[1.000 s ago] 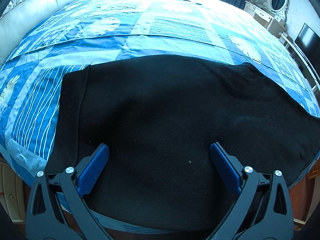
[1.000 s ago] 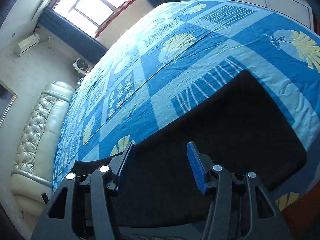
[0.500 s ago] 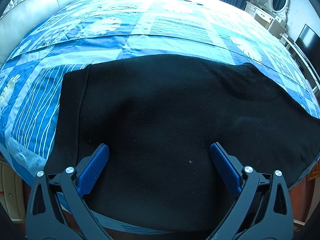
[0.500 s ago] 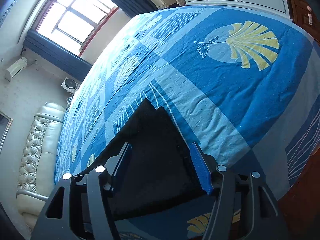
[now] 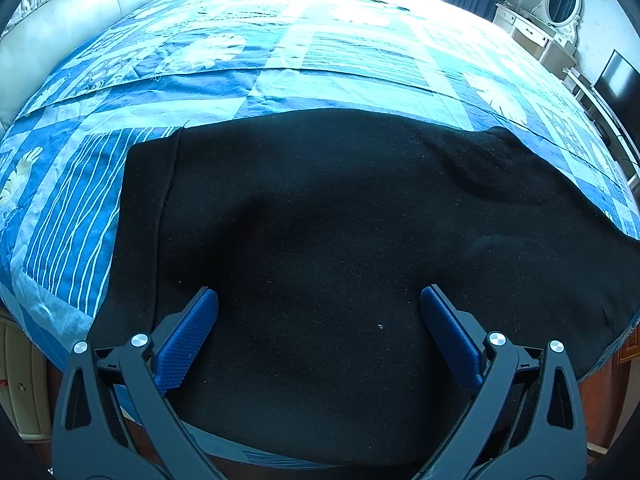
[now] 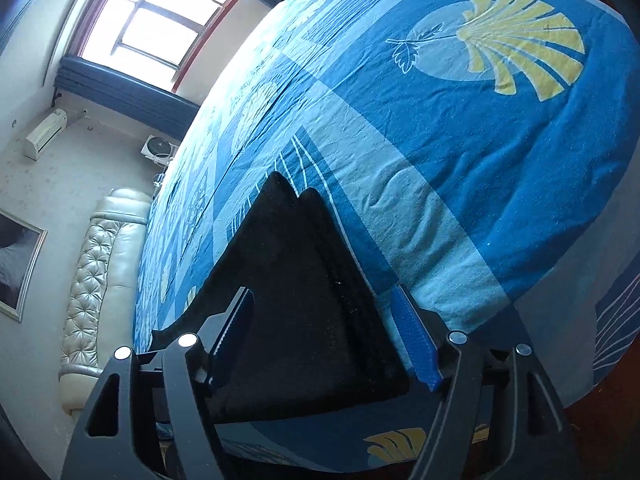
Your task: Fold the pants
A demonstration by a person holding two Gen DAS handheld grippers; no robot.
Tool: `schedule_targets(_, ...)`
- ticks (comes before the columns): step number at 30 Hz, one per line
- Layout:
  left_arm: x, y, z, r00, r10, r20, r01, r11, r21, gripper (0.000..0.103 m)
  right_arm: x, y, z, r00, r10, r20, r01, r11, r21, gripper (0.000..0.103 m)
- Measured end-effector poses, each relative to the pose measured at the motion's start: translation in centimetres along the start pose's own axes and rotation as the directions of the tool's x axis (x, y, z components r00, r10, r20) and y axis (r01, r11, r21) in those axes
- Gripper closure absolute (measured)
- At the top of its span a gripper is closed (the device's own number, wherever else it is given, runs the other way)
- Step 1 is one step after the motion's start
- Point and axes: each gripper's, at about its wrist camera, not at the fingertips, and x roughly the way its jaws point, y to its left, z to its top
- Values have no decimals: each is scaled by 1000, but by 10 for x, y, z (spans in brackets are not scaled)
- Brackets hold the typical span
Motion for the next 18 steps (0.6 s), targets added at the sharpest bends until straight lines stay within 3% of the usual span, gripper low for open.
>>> schedule_targets(1,0,0,0,1000,0,0,0,1000,-1,2,6,5,-2,999,19,-47,-20,1000,-21,40)
schedule_targets(2,0,0,0,1000,0,1,0,1000,-1,2,14,10,-6,994,41,-99,-45,998,-39,54)
schedule_targets(3,0,0,0,1000,1,4,-1,1000,-1,2,22,16,-9,990,39,-134,-47,997,-56,59)
schedule_targets(5,0,0,-1,1000,3,8,-3,1000,-2,2,26,24,-11,993,3,-118,-11,998,-63,67)
schedule_targets(7,0,0,-1,1000,5,6,-5,1000,-4,2,24,25,-10,997,27,-73,-29,999,-22,74)
schedule_targets(13,-3,1,1,1000,-2,-3,2,1000,-7,2,9,51,-17,996,66,55,-67,997,22,79)
schedule_targets(18,-11,-1,-2,1000,8,-1,-8,1000,-17,2,-5,117,-26,987,116,109,-108,991,-78,79)
